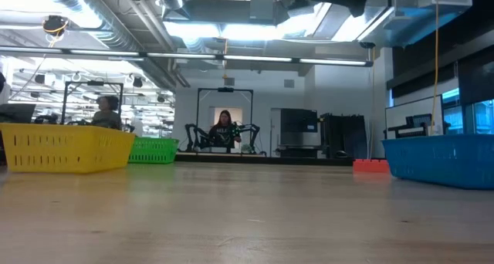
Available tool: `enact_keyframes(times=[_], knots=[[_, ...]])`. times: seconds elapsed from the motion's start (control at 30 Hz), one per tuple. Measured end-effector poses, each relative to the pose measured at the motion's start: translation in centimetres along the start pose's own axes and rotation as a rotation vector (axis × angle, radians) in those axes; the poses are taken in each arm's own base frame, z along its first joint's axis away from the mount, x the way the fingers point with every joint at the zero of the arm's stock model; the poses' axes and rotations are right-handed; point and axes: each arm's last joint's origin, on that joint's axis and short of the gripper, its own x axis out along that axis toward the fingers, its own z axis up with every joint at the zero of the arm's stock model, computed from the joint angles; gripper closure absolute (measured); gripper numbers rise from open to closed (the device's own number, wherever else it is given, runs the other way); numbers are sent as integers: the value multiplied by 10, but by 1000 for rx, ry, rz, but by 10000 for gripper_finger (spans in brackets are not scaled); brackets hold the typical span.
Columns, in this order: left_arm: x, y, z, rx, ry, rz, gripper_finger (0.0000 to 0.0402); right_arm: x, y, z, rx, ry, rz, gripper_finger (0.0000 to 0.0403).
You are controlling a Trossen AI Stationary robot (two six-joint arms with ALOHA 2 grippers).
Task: Sort & place blocks by color
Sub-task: Put the violet block into the green bin
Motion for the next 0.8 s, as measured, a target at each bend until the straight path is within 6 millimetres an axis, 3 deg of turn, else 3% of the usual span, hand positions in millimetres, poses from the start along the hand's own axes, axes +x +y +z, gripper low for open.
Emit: enact_keyframes(times=[0.8], knots=[[0, 0, 1, -8, -2, 14, 307, 0, 0, 0, -54, 6, 9, 89]])
